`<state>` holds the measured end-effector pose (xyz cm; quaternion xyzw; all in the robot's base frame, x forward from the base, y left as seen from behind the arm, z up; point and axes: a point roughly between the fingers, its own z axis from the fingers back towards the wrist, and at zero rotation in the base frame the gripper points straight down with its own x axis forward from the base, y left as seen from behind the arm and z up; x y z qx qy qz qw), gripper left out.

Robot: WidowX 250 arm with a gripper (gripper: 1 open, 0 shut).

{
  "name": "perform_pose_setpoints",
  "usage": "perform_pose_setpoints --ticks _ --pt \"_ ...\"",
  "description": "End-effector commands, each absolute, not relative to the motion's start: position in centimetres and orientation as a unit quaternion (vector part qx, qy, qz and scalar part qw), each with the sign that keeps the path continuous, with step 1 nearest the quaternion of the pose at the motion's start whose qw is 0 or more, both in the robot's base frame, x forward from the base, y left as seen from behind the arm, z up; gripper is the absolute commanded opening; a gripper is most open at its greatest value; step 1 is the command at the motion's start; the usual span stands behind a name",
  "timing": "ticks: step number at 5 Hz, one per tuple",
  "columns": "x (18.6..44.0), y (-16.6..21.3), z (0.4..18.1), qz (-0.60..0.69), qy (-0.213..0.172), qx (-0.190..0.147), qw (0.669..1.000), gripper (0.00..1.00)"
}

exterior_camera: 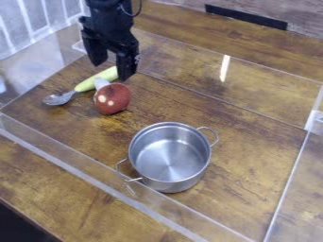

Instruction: Remove the mushroom from the silver pot and put it on the table

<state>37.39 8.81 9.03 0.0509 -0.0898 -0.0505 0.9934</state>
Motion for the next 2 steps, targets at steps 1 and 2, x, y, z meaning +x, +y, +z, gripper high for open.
perform_pose_setpoints --ticks 1,2 --pt "38.52 8.15 9.81 -0.065 -0.114 0.058 0.99 1.0" --pt "39.12 7.7 8.99 -0.078 -0.114 0.053 0.989 1.0"
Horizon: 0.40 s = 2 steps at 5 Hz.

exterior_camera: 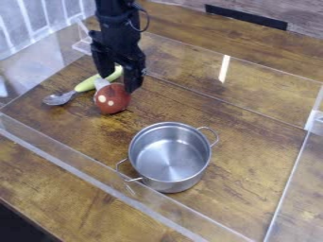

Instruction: Remove the mushroom from the silver pot and put it on the table

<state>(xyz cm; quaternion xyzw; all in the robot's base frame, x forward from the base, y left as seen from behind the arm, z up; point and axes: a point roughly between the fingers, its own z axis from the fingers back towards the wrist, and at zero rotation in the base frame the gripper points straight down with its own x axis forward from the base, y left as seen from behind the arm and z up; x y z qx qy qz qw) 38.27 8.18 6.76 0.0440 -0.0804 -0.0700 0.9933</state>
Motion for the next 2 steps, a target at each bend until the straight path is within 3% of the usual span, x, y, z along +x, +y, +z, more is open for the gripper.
perform_pose_setpoints --ticks 1,2 --pt "39.52 7.99 7.99 -0.087 -0.112 0.051 0.989 1.0" --pt "39.82 8.22 7.03 -0.095 -0.111 0.048 0.988 1.0"
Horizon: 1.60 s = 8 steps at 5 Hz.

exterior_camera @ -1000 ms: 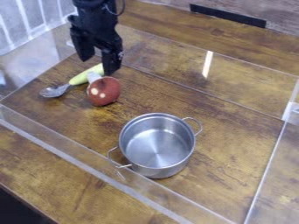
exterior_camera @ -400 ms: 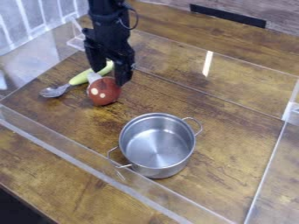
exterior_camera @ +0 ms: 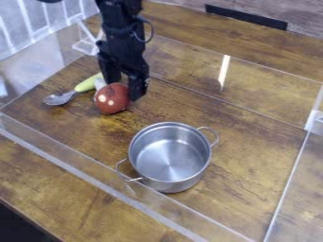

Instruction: Remove the mushroom from the silver pot and put it on the table

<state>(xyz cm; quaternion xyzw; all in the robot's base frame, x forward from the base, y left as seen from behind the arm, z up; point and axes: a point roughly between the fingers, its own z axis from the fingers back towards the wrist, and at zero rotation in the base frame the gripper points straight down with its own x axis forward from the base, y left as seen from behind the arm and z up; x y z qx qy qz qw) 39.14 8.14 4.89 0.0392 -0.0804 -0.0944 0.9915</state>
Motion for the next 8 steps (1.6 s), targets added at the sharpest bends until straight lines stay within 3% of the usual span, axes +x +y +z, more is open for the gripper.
perform_pose_setpoints --ticks 1,5,6,8 --pt "39.5 8.6 6.8 -0.117 -0.109 0.045 0.986 1.0" --pt "38.0 6.2 8.7 -0.225 -0.103 0.031 0.968 1.0" --pt "37.6 5.6 7.8 -0.24 -0.103 0.029 0.965 1.0" --pt "38.1 6.2 7.7 -0.287 -0.108 0.024 0.952 1.0"
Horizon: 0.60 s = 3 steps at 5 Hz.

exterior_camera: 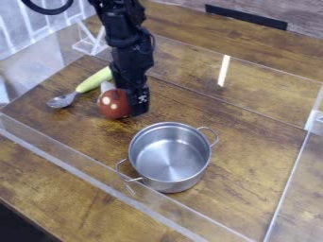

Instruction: Remove the mushroom from the silver pot and put it on the table

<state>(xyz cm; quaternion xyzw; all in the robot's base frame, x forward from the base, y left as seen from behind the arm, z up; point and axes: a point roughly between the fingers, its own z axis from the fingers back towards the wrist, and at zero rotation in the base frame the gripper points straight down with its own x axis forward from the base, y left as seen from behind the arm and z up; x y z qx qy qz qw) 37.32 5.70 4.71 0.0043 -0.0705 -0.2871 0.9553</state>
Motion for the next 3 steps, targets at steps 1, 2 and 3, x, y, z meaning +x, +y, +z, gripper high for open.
perform_pose_setpoints --ticks 1,2,3 --pt "38.5 7.6 7.9 -0.281 -0.108 0.024 0.953 1.0" --pt "38.8 9.2 8.3 -0.269 -0.11 0.027 0.957 1.0" --pt "38.9 10.7 10.5 -0.272 -0.119 0.028 0.954 1.0"
